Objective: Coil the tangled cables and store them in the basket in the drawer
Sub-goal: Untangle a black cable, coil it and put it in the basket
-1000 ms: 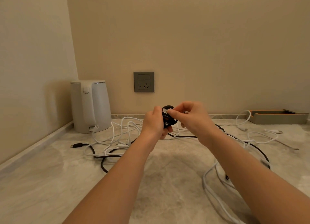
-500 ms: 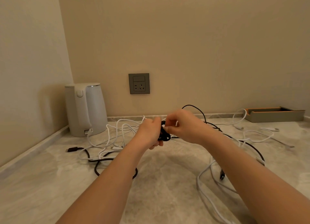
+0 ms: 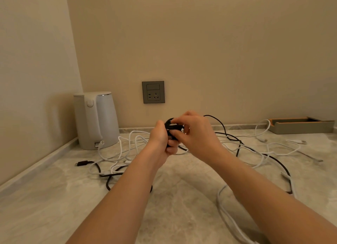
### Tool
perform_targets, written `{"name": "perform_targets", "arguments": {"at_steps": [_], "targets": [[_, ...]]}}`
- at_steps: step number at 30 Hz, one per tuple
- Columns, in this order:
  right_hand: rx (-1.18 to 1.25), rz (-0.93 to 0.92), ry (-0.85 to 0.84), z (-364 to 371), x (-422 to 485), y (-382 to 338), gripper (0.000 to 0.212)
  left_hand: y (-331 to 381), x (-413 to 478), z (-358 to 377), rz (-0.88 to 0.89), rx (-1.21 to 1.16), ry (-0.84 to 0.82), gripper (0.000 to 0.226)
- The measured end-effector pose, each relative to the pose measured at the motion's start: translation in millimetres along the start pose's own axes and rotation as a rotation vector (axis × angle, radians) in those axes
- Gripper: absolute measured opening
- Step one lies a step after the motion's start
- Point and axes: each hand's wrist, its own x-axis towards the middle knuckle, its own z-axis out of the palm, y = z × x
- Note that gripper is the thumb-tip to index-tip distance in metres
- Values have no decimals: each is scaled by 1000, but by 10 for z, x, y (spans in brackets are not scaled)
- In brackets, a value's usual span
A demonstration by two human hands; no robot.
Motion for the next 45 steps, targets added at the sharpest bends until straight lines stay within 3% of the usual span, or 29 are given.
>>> {"name": "perform_targets", "arguments": {"at_steps": [8,15,24,31,45], "targets": [[151,12,103,-12,15,41,2,18,-37,-15,-54,-14,-48,40],[-10,-53,52,79,-8,16,15,10,-15,-43,-69,-60,-17,38],[25,-179,253,92,-11,52,21,12,-47,0,-56,-174,-121,41],[274,-62,211,92,-49,9,29,5,-55,5,-59,-242,-140,39],[308,1,224,180,-59,-5,19,20,-13,-34,-43,-270,-31,39]]}}
